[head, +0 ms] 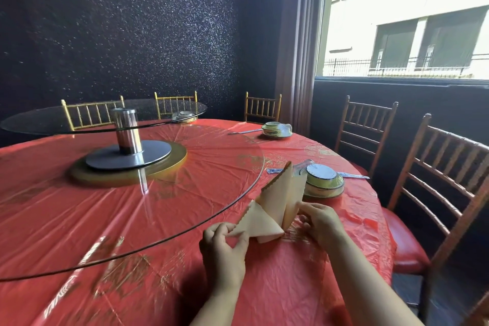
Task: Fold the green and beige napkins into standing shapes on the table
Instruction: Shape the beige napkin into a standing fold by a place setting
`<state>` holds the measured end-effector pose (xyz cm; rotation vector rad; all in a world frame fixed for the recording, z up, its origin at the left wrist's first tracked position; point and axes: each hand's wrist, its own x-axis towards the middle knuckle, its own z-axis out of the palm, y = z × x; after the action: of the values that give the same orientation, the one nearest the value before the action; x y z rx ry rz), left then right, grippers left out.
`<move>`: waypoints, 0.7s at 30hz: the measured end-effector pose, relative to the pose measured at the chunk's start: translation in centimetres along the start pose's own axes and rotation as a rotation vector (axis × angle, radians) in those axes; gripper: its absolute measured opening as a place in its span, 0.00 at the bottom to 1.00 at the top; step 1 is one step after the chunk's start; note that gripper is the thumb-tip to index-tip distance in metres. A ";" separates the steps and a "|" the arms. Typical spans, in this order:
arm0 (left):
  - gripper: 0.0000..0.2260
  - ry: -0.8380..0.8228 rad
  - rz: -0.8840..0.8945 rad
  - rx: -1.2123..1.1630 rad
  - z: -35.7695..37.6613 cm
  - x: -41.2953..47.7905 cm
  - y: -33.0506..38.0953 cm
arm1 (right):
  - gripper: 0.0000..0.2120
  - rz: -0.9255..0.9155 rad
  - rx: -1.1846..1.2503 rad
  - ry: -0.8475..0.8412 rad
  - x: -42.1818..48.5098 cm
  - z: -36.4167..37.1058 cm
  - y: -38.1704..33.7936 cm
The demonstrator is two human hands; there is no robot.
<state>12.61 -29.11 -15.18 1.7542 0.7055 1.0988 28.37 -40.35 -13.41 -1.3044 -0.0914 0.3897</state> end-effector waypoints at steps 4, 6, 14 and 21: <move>0.08 0.020 -0.022 0.102 -0.7 0.7 -0.9 | 0.08 -0.055 -0.098 0.105 1.0 0.3 0.3; 0.08 0.033 -0.012 0.108 -0.7 0.7 -1.1 | 0.08 -0.054 -0.103 0.126 1.3 0.4 0.4; 0.10 -0.043 -0.016 0.018 -0.8 0.1 -0.7 | 0.05 -0.042 -0.127 0.111 0.8 0.3 0.2; 0.10 -0.008 0.000 0.042 -1.4 0.6 -1.0 | 0.05 -0.057 -0.178 0.155 1.1 0.4 0.5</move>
<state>11.64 -27.69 -15.65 1.7932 0.7291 1.0831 29.19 -39.51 -14.00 -1.4997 -0.0337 0.2347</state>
